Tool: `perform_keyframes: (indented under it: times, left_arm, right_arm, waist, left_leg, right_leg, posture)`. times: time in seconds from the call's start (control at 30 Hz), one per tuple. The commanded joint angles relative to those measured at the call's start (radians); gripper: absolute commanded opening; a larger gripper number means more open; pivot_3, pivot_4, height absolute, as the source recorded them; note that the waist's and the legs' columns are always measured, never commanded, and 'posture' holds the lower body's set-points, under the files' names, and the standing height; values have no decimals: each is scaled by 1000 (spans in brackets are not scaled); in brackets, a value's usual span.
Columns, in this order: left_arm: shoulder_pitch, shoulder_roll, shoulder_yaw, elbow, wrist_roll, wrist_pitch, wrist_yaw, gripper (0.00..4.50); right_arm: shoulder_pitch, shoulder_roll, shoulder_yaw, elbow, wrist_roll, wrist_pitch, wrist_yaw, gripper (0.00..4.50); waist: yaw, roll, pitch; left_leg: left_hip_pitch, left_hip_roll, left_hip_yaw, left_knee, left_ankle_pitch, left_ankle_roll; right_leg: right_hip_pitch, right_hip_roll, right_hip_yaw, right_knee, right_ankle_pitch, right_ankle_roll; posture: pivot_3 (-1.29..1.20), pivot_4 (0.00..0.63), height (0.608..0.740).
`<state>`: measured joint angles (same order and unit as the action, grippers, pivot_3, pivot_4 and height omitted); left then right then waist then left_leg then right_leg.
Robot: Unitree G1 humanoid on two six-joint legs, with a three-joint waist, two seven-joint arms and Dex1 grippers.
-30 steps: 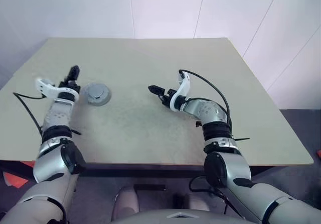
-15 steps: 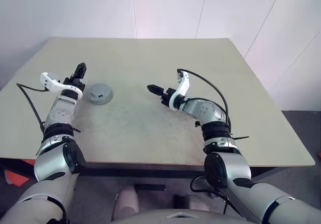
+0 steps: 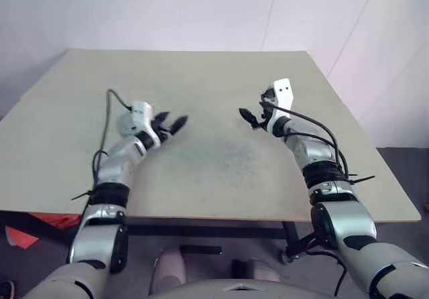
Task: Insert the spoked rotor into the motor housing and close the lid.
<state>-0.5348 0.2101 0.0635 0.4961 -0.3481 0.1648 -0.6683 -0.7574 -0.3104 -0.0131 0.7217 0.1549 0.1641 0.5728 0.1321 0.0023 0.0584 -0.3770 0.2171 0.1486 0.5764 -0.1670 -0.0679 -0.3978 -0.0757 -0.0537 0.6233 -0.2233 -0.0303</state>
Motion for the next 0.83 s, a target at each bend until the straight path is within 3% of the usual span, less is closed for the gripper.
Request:
perform_keyframes:
  times: [0.03,0.57,0.83]
  left_arm:
    - [4,-8,-15,-48,24,-54,-11,4485]
    - [-45,28,13,34,49,-110,-6,4485]
    - [-8,27,21,-26,45,-97,6,4485]
  right_arm:
    - [2,-24,-2,-13,-12,-47,39,4500]
    - [-74,-14,-2,120,-67,-126,9,4500]
    - [-120,-8,-13,178,-71,-158,24,4500]
  waist:
    - [-8,0,0]
    - [-9,1,0]
    - [-9,1,1]
  left_leg:
    - [0,0,0,0,0,0]
    - [4,3,2,2,2,5]
    - [3,3,2,2,2,6]
  right_leg:
    - [0,0,0,0,0,0]
    - [1,1,0,1,3,-6]
    - [0,1,0,1,3,-6]
  posture:
    - [0,0,740]
    - [0,0,740]
    - [0,0,740]
